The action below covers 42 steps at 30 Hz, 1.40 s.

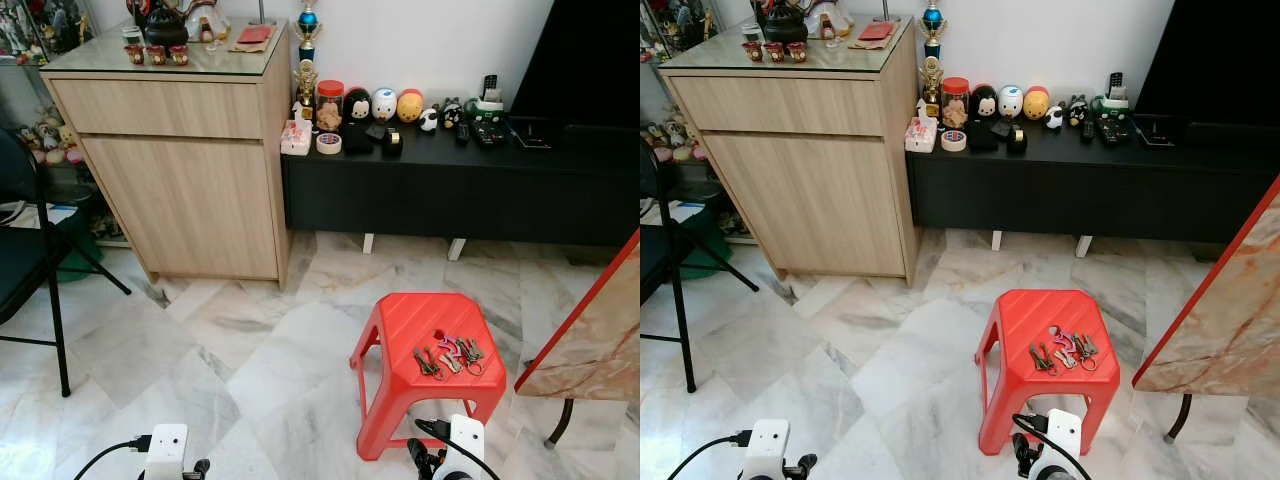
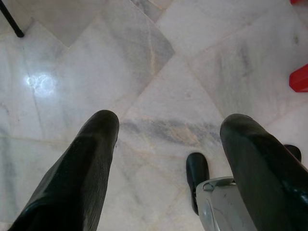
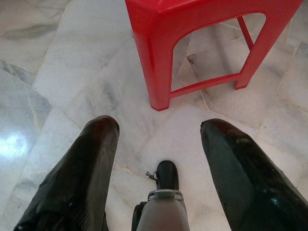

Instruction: Hang keys on a hook

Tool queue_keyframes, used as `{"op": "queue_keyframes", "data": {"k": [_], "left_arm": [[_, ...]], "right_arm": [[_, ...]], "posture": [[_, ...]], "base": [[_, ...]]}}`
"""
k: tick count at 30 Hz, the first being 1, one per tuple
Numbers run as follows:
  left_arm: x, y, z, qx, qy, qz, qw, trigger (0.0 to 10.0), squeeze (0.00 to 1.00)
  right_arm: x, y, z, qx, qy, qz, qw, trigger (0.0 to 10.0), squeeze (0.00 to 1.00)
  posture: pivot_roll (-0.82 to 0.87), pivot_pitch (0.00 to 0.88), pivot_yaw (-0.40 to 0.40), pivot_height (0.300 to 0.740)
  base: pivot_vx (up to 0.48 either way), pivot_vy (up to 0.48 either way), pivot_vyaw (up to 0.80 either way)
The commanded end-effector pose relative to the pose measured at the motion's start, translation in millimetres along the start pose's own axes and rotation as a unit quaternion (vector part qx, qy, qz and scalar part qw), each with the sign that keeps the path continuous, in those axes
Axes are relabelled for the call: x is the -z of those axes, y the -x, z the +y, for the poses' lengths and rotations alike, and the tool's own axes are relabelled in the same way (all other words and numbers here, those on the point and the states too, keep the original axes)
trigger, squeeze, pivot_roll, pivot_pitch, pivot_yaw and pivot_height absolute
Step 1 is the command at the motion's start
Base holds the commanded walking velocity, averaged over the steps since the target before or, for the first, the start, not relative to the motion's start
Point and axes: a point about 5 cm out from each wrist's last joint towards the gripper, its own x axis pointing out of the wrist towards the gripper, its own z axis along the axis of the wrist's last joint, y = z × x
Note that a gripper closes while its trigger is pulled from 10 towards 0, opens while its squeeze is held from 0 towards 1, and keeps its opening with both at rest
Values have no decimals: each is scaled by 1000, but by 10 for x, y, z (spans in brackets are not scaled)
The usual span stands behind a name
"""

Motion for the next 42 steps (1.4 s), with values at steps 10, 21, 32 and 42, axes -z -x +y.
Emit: {"op": "queue_keyframes", "data": {"k": [10, 21, 32, 42], "left_arm": [[145, 25, -58, 34, 6, 41, 999, 10000, 0], [122, 20, -68, 36, 8, 35, 999, 10000, 0], [104, 16, -90, 36, 17, 28, 999, 10000, 0], [102, 16, -89, 36, 6, 27, 999, 10000, 0]], "right_arm": [[139, 40, -78, 10, 53, 30, 998, 10000, 0], [152, 41, -65, 11, 51, 31, 998, 10000, 0], [152, 42, -60, 8, 46, 26, 999, 10000, 0], [158, 45, -68, 9, 40, 28, 999, 10000, 0]], "posture": [[-4, 7, -47, 740], [-6, 16, -47, 740], [-4, 16, -49, 740], [-2, 18, -52, 740]], "base": [[0, 0, 0], [0, 0, 0], [0, 0, 0], [0, 0, 0]]}}
